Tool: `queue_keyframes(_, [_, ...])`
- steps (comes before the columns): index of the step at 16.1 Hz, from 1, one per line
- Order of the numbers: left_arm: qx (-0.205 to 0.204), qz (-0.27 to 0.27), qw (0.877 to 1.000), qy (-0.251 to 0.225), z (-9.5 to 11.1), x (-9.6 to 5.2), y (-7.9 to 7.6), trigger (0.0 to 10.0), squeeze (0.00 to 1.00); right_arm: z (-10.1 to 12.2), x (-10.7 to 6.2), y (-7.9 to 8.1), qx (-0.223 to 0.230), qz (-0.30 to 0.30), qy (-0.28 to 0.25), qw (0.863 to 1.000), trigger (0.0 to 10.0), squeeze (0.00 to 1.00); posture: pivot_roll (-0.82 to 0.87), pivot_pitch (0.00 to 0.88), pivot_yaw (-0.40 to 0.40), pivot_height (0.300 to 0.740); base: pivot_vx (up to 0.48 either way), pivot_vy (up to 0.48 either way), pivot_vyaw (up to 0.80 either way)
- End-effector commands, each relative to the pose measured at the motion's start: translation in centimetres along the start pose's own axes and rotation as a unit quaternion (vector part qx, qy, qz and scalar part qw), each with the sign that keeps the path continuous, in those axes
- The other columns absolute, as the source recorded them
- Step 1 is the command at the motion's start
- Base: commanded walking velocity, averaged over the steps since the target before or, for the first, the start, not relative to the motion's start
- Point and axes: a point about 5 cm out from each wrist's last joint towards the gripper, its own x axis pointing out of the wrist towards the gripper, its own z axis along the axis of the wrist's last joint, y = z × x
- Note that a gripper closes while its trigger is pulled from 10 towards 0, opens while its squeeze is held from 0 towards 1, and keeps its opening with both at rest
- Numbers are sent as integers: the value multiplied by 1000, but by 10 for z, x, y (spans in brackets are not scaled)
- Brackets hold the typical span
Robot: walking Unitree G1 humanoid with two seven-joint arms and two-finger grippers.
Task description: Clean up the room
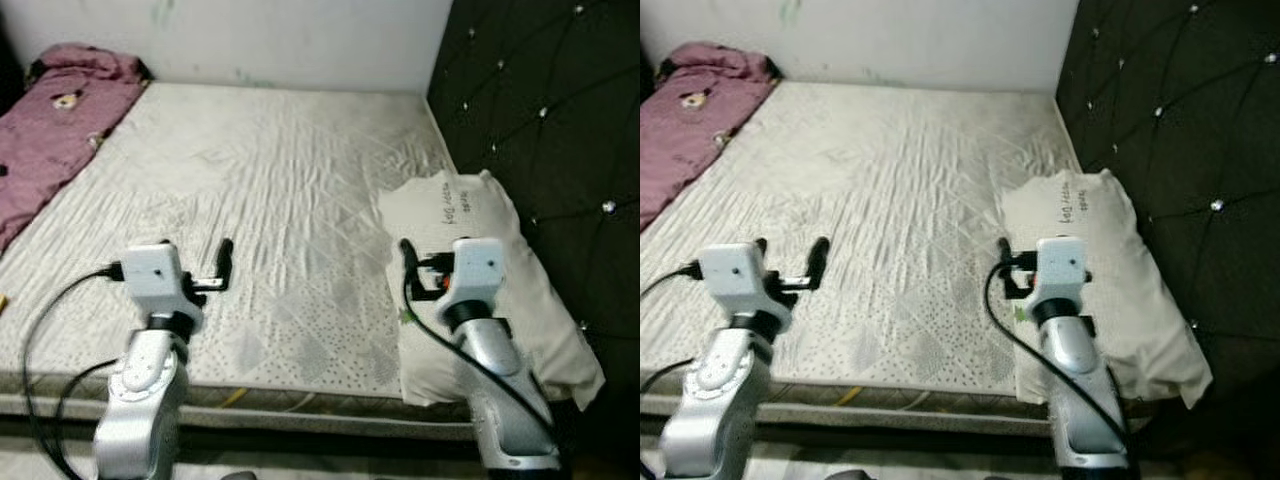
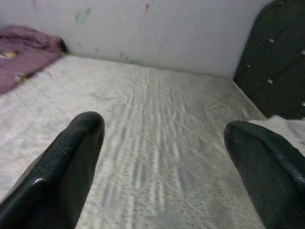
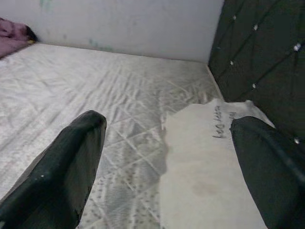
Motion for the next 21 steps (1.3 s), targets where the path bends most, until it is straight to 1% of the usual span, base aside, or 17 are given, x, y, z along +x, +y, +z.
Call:
queue_keyframes(1, [-1, 8, 1000, 8, -2, 0, 4, 10000, 0, -3, 1, 0, 3, -3, 9, 1000, 10000, 0, 19, 0, -5, 740, 0, 465, 0])
queue_keyframes(5, [-4, 16, 1000, 12, -2, 0, 6, 10000, 0, -4, 1, 1, 5, -2, 12, 1000, 10000, 0, 21, 0, -2, 740, 0, 480, 0])
queue_keyframes(8, [-3, 18, 1000, 11, -1, 2, 7, 10000, 0, -4, 3, 1, 5, -1, 15, 1000, 10000, 0, 20, 0, 0, 740, 0, 480, -508])
queue_keyframes(14, [-13, 28, 999, 14, -2, 3, 8, 10000, 0, -4, 5, 2, 0, 7, 16, 1000, 10000, 0, 18, 0, -8, 740, 0, 480, 0])
queue_keyframes(16, [-19, 32, 999, 17, -3, 3, 8, 10000, 0, -4, 4, 5, -11, 19, 14, 1000, 10000, 0, 18, 0, -10, 740, 0, 480, 0])
queue_keyframes(19, [-21, 34, 999, 17, -3, 3, 8, 10000, 0, -4, 4, 4, -11, 19, 16, 1000, 10000, 0, 18, 0, -12, 740, 0, 480, 0])
queue_keyframes(21, [-28, 37, 999, 20, -4, 3, 9, 10000, 0, -3, 4, 7, -28, 27, 13, 999, 10000, 0, 16, 0, -12, 740, 0, 480, 0])
